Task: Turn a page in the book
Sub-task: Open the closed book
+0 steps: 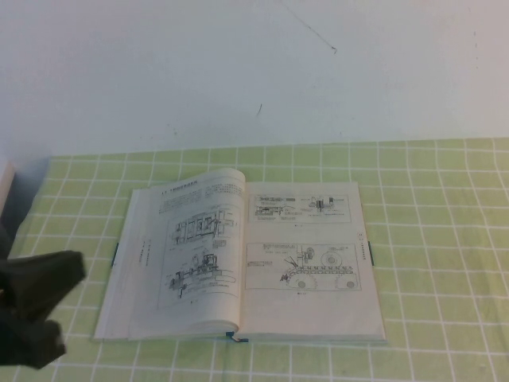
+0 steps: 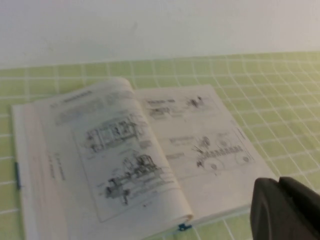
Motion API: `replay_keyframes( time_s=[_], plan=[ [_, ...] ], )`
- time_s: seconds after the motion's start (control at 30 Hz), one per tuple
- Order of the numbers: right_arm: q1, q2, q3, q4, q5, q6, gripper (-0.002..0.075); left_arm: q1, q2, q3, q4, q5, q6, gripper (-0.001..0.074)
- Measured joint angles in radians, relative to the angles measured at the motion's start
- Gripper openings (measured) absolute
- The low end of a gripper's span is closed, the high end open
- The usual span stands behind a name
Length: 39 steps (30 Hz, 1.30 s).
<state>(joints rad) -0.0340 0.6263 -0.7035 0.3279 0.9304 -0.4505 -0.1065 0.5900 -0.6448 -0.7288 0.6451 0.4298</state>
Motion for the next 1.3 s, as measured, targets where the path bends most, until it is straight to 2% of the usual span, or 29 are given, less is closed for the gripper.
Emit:
replay_keyframes(
  time_s=[0.1, 0.27, 0.47, 0.6, 0.73, 0.9, 1.03, 1.13, 1.2, 1.3],
  plan=[
    [0.0, 0.101, -0.004, 0.089, -0.013, -0.063, -0.0003, 0.0, 0.144, 0.0, -0.167, 0.029, 0.184, -0.0004],
    [0.0, 0.261, -0.004, 0.288, -0.133, -0.278, -0.0003, 0.0, 0.348, -0.002, -0.305, -0.008, 0.329, -0.0004],
    [0.004, 0.451, -0.004, 0.598, -0.189, -0.507, -0.0003, 0.0, 0.612, -0.087, -0.361, -0.017, 0.426, -0.0004],
    [0.02, 0.578, -0.004, 0.736, -0.185, -0.634, -0.0003, 0.0, 0.748, -0.156, -0.409, -0.036, 0.499, -0.0004],
    [0.073, 0.719, -0.037, 0.775, -0.242, -0.693, -0.0003, 0.0, 0.867, -0.222, -0.468, -0.043, 0.529, -0.0004],
    [0.189, 0.89, -0.149, 0.766, -0.292, -0.712, -0.0003, -0.031, 0.972, -0.292, -0.524, -0.07, 0.536, -0.0004],
    [0.249, 1.002, -0.256, 0.757, -0.312, -0.712, -0.0003, -0.128, 1.05, -0.34, -0.529, -0.161, 0.547, -0.0004],
    [0.258, 1.075, -0.324, 0.755, -0.319, -0.699, 0.0002, -0.206, 1.099, -0.36, -0.508, -0.241, 0.551, -0.0004],
    [0.258, 1.113, -0.36, 0.755, -0.324, -0.685, 0.0022, -0.238, 1.125, -0.364, -0.494, -0.282, 0.551, -0.0004],
    [0.258, 1.166, -0.409, 0.751, -0.333, -0.679, 0.0113, -0.262, 1.172, -0.368, -0.473, -0.325, 0.551, -0.0004]
  ],
)
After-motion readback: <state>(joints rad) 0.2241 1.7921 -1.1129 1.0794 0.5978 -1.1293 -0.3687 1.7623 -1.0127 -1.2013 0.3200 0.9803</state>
